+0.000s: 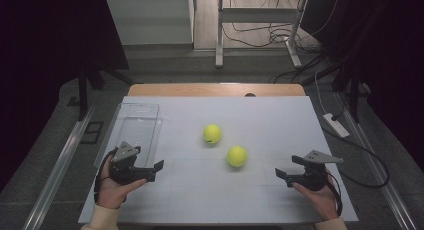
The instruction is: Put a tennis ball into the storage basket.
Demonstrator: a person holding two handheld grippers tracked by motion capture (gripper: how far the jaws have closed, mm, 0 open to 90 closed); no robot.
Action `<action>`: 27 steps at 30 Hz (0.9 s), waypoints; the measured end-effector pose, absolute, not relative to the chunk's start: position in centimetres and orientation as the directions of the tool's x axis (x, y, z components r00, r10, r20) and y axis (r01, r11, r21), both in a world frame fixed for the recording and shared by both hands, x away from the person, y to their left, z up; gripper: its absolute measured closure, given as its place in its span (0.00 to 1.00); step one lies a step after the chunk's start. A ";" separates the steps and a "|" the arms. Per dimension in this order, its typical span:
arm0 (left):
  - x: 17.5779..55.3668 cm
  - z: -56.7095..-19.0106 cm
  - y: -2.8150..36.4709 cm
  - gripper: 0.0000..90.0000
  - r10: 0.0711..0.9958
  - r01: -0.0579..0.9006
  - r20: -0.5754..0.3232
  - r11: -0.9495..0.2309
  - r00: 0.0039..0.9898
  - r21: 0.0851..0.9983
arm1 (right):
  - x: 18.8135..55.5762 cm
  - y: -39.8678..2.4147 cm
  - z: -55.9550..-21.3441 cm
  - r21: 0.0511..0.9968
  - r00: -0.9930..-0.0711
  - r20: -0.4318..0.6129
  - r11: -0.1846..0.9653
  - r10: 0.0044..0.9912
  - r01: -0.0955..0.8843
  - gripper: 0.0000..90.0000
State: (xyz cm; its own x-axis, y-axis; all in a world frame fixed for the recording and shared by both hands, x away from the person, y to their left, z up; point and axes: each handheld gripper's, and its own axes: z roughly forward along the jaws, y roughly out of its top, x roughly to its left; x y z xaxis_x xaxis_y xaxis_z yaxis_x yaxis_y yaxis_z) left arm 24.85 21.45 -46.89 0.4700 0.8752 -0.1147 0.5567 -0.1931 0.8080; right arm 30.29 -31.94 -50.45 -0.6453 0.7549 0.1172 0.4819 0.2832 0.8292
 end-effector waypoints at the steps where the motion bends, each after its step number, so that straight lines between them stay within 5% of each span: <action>1: 24.9 -46.7 21.4 0.05 0.876 0.559 -0.117 -0.191 0.468 0.807 | 30.3 -32.0 -50.4 0.830 -0.645 0.118 0.281 0.755 0.481 0.13; 27: 26.3 -44.9 18.2 0.06 0.849 0.561 -0.074 -0.277 0.523 0.780 | 30.5 -32.4 -50.3 0.844 -0.623 0.140 0.236 0.770 0.482 0.14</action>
